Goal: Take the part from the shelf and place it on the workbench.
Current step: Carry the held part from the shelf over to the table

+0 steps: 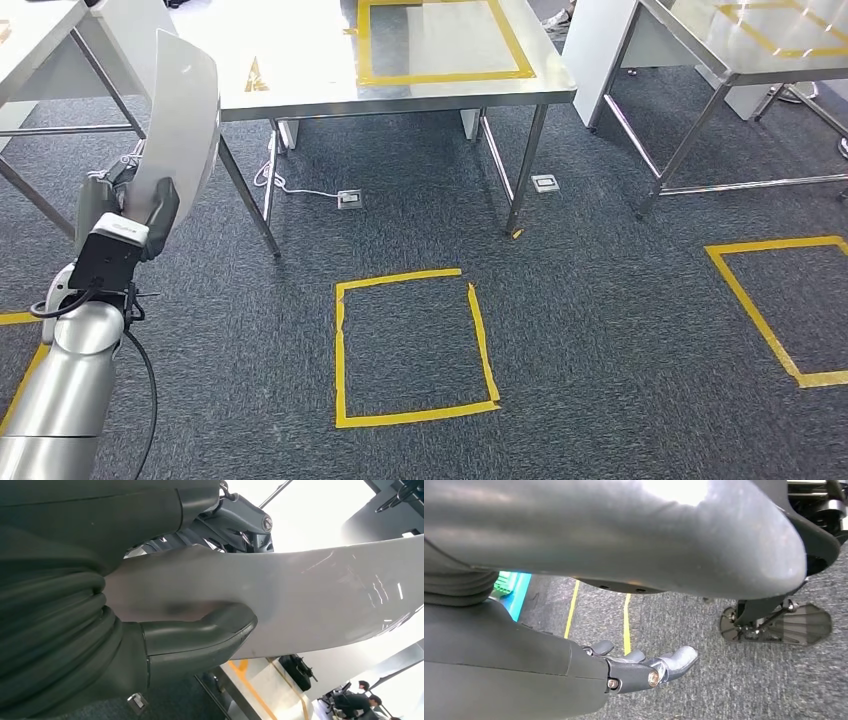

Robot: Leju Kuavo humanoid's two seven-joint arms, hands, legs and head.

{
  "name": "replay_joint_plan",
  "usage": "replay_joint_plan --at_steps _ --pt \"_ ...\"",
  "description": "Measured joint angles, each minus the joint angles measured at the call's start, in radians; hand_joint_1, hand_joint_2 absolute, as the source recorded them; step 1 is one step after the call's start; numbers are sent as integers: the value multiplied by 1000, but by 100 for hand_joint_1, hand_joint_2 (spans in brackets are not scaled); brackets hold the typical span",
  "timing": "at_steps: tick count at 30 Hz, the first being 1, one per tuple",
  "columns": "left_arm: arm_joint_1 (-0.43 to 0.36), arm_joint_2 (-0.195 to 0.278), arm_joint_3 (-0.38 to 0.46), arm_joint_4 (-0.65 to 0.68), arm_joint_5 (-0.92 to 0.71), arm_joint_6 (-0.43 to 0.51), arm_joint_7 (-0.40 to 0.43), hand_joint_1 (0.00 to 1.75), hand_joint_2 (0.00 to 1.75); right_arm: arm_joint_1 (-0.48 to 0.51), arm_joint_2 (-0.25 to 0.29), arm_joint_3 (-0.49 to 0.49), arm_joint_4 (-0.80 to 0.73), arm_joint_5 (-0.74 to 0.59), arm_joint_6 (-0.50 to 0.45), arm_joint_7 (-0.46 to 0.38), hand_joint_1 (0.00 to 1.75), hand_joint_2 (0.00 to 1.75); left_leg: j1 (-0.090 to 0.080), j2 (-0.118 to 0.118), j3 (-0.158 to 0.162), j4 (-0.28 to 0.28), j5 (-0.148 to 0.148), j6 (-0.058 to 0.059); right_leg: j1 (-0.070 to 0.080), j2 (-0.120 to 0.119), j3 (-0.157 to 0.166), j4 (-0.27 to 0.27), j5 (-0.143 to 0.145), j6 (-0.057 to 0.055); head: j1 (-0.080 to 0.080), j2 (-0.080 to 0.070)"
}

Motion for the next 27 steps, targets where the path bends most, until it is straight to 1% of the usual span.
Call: replay_joint_plan --at_steps 4,6,7,8,9,10,11,12,13,14,15,16,17,18,19,21,22,23,24,25,27 --pt "-14 0 0 30 -1 1 -4 175 175 -1 2 -1 0 0 -2 -1 0 0 -5 0 -2 0 -3 6 -5 -2 0 -2 0 5 0 0" --pt "-17 0 -1 38 -3 2 -4 175 175 -1 3 -1 0 0 -2 0 0 0 -4 -3 -5 -6 -4 15 -7 -4 1 8 8 13 0 0" --pt "-18 -1 -1 41 -6 4 -4 175 175 -1 3 -2 0 0 -3 1 0 0 -1 -4 -2 -10 -4 20 -8 0 -1 16 9 18 0 0" --pt "-20 -2 -1 43 -10 6 -3 175 175 -1 3 -2 0 0 -3 2 0 0 2 -6 3 -14 -2 25 -10 11 -6 32 4 22 0 0" --pt "-23 -4 -2 44 -14 8 -2 175 175 -1 3 -4 0 0 -4 3 0 0 4 -8 9 -16 0 29 -12 25 -19 57 -15 25 1 0" --pt "-26 -6 -2 45 -18 10 0 175 175 -1 3 -6 0 -1 -4 4 0 0 6 -10 12 -17 2 31 -14 40 -42 103 -44 29 2 0" --pt "-29 -9 -2 47 -20 11 1 175 175 0 3 -8 0 -1 -5 6 0 0 6 -14 11 -17 3 32 -16 52 -74 164 -76 32 3 0" --pt "-29 -11 -2 49 -22 11 2 175 175 1 3 -10 0 -1 -5 8 0 0 7 -17 10 -16 3 32 -17 57 -109 227 -104 35 4 0" --pt "-28 -13 -2 52 -22 11 2 175 175 2 3 -13 0 -1 -5 10 0 0 7 -21 10 -16 2 31 -19 58 -136 272 -118 38 4 0" --pt "-27 -15 -3 54 -23 11 2 175 175 3 3 -14 0 -1 -5 12 0 0 8 -26 10 -14 0 28 -21 58 -147 281 -113 39 4 0" --pt "-27 -17 -3 56 -25 11 2 175 175 4 3 -16 0 -1 -5 13 0 0 10 -30 11 -13 -2 24 -23 58 -139 253 -88 38 4 0" --pt "-27 -19 -3 57 -27 11 2 175 175 4 2 -16 0 -1 -5 13 0 0 14 -34 13 -10 -5 18 -26 58 -115 190 -49 39 4 0" --pt "-28 -21 -3 57 -30 12 3 175 175 4 3 -17 0 -1 -5 13 0 0 16 -37 15 -7 -9 11 -28 60 -86 121 -16 39 5 0" --pt "-29 -22 -3 57 -33 12 4 175 175 4 3 -17 0 -1 -5 13 0 0 18 -39 15 -4 -13 3 -27 62 -65 65 -4 36 5 0" --pt "-29 -23 -3 57 -36 12 5 175 175 3 3 -17 0 -1 -4 12 0 0 19 -40 15 -3 -16 -7 -24 64 -51 31 1 31 5 0" --pt "-29 -24 -4 57 -40 13 7 175 175 4 2 -17 0 0 -4 13 0 0 19 -42 16 3 -14 -25 -18 66 -47 20 -4 11 6 0" --pt "-29 -24 -4 57 -41 13 8 175 175 4 2 -17 0 0 -4 14 0 0 20 -41 15 7 -13 -33 -18 65 -40 18 6 1 6 0" --pt "-29 -25 -5 57 -41 13 8 175 175 4 2 -18 0 0 -4 14 0 0 21 -38 13 19 -16 -37 -18 64 -34 16 10 -9 6 0" --pt "-30 -25 -6 56 -41 13 8 175 175 4 2 -18 0 0 -4 14 0 0 22 -33 2 42 -26 -40 -18 63 -28 14 8 -17 4 0" --pt "-32 -25 -8 56 -42 13 8 175 175 3 2 -18 0 0 -4 14 0 0 22 -28 -21 83 -46 -42 -18 62 -23 13 6 -23 3 0" --pt "-34 -25 -11 57 -42 14 9 175 175 2 2 -18 0 0 -4 14 0 0 21 -24 -92 205 -98 -46 -14 62 -18 14 -1 -32 2 0"
